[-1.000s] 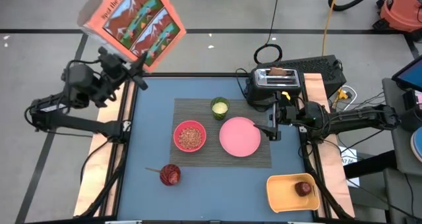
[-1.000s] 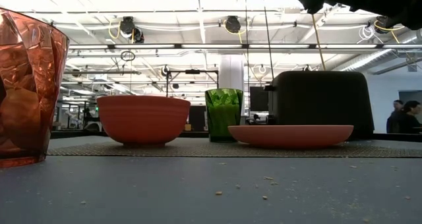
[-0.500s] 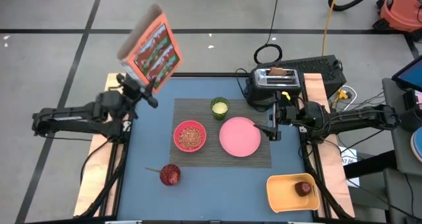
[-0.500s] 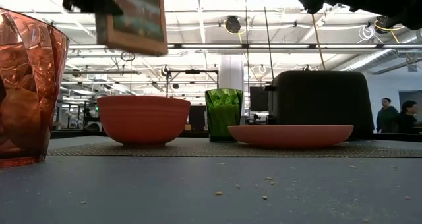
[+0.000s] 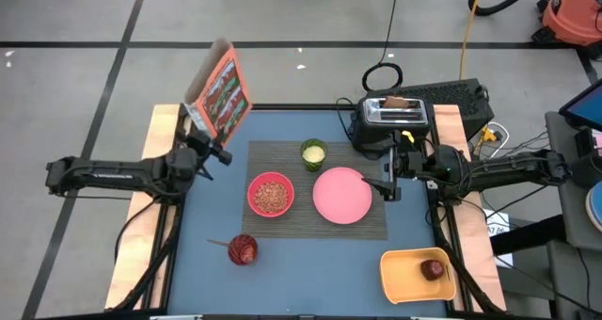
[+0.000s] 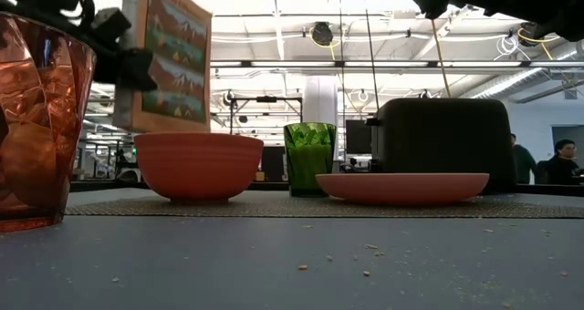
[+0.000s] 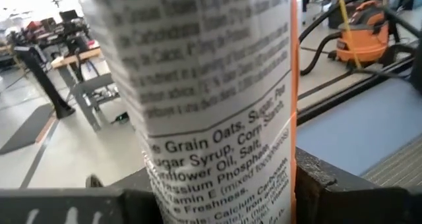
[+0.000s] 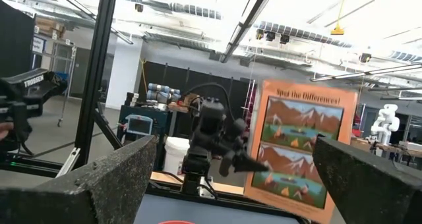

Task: Arrange a breakfast setting
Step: Pour the cereal into the red bowl

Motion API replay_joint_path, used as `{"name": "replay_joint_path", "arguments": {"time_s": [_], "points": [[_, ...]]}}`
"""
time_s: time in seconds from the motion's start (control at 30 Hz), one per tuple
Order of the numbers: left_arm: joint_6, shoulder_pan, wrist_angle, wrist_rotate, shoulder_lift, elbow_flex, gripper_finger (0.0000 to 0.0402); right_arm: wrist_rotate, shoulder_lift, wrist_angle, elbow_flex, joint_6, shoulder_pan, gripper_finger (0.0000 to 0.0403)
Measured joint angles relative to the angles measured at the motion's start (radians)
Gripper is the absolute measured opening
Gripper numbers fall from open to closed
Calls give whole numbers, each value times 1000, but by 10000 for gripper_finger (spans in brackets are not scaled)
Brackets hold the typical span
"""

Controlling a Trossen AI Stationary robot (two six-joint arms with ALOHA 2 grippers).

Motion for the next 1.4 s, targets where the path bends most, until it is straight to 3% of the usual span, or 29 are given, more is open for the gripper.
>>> {"name": "replay_joint_path", "arguments": {"time_s": [0.87,1.4], "points": [[-313,0,-34,27,2,-237,170,0,0,0,0,0,0,396],[-322,0,0,57,2,-246,170,0,0,0,0,-4,0,396]]}}
